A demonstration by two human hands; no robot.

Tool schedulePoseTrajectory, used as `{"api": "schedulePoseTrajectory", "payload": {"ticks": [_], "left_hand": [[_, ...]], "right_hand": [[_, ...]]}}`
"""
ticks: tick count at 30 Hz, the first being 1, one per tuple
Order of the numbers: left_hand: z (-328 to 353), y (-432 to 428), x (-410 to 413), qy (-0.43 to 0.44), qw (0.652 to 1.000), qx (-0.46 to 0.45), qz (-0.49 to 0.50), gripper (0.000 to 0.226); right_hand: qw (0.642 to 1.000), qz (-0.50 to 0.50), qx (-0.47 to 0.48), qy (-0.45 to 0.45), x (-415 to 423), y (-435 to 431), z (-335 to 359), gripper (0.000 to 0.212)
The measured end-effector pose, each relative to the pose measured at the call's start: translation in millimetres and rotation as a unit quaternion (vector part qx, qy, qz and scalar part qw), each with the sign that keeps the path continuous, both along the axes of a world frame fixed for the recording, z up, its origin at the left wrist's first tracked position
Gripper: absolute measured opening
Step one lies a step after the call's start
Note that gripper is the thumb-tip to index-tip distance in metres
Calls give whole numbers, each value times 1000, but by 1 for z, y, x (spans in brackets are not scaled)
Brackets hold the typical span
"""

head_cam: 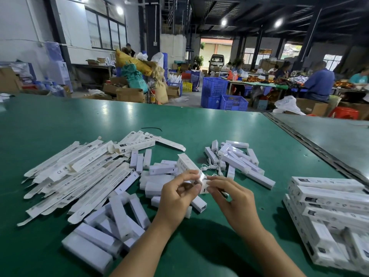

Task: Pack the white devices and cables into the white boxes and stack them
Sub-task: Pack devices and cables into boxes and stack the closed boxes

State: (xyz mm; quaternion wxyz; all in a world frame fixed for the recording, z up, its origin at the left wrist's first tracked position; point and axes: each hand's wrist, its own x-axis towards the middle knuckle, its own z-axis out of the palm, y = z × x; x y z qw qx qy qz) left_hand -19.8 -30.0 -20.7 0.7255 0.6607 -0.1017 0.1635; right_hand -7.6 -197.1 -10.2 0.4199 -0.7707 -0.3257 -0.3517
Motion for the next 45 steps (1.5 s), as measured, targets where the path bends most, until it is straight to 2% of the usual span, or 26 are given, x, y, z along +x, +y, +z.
{"api": "schedulePoseTrajectory", "payload": {"ticks": [6,19,22,25,27,29,30,32,33,35,37,40,43,45], "left_hand": [[2,-1,-1,-4,1000,2,10,28],[3,0,-3,-17,999,51,-6,27],[6,0,-4,-17,999,47,-8,26],[8,1,-4,-25,998,45,-23,20],[9,1,-4,-30,998,42,-28,20],[14,-1,-6,-31,999,4,-26,20],[18,-2,-7,-24,999,-37,-33,20],[25,0,-9,2,985,-148,-83,21],[28,1,-10,16,974,-199,-107,24],[32,6,-10,35,954,-269,-126,30],[33,10,-9,28,944,-303,-126,39],[30,15,-9,1,958,-257,-129,61],[25,21,-9,28,988,-90,-125,41],[23,23,-8,43,992,-51,-111,32]], "right_hand": [[1000,8,-1,14,-1,-2,2,10],[999,3,-21,31,-5,-3,6,12],[999,7,18,45,-5,-1,4,10],[992,5,76,98,-5,2,2,24],[993,10,74,87,-4,0,1,27],[996,25,46,69,-4,-2,-1,29],[997,24,21,65,-3,-4,-1,38],[997,-18,-37,58,2,-9,-3,59],[996,-55,-56,53,4,-10,-3,61],[990,-115,-73,38,7,-12,-2,51],[991,-108,-78,27,6,-12,0,38],[995,-50,-55,67,0,-7,-1,45],[995,-6,-25,97,-2,-3,-4,47],[990,21,-16,139,-7,1,-7,37]]}}
